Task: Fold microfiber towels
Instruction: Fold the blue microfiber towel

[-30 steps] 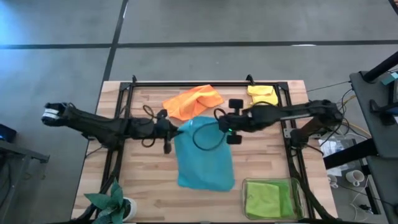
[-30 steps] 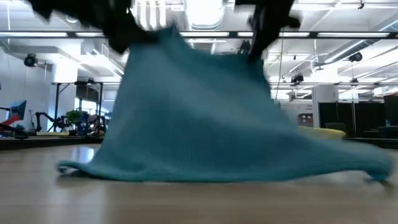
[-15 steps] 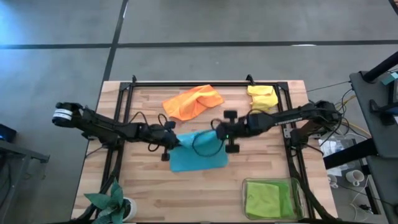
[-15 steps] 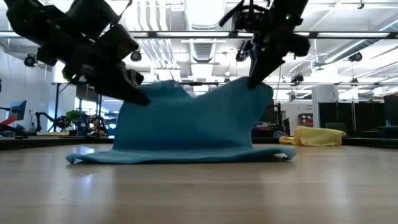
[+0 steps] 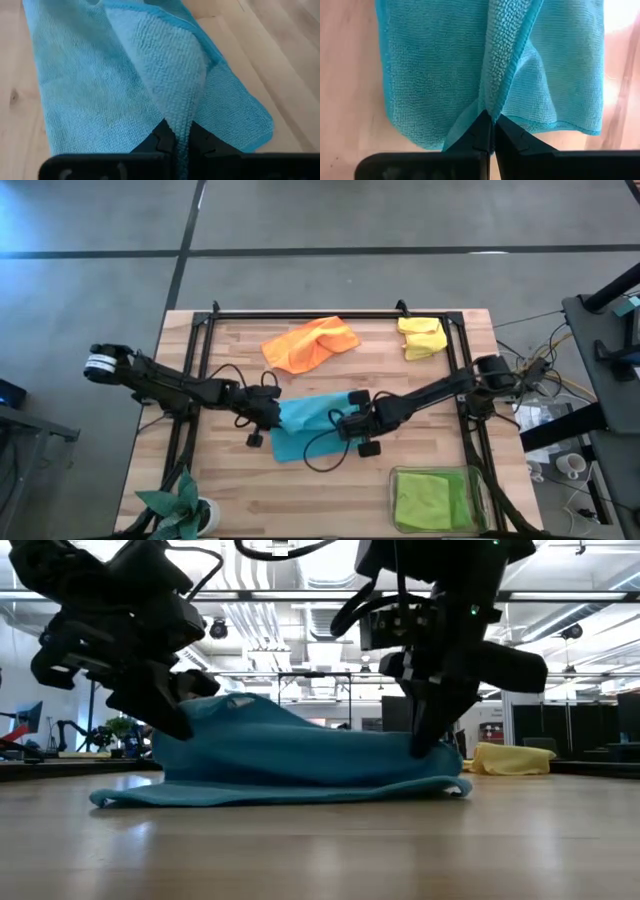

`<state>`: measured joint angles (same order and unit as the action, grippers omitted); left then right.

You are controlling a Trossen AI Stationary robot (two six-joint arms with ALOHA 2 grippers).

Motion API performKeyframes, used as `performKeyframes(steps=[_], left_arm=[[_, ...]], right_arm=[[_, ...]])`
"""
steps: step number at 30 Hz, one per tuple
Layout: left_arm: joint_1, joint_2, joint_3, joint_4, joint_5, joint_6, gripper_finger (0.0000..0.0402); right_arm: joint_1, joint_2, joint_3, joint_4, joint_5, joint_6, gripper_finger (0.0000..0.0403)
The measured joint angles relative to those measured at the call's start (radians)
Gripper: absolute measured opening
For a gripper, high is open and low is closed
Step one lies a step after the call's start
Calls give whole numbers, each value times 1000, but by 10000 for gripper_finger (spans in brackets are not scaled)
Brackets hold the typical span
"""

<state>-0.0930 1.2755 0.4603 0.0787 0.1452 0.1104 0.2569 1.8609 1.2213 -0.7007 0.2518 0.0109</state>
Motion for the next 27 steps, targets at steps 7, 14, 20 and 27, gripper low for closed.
performKeyframes(steps=[7, 14, 20, 27], left_arm=[[-17, 17, -2, -4, 1, -166, 1], [-74, 30, 9, -18, 12, -229, 66], [-124, -61, 72, -146, 12, -227, 149], [-152, -25, 43, -7, -126, -267, 168]], right_arm=[[5, -1, 3, 3, 1, -16, 24], [13, -5, 38, 2, -31, 8, 109], [24, -41, 65, -8, -210, -9, 169], [22, -46, 20, 11, -94, 38, 176]])
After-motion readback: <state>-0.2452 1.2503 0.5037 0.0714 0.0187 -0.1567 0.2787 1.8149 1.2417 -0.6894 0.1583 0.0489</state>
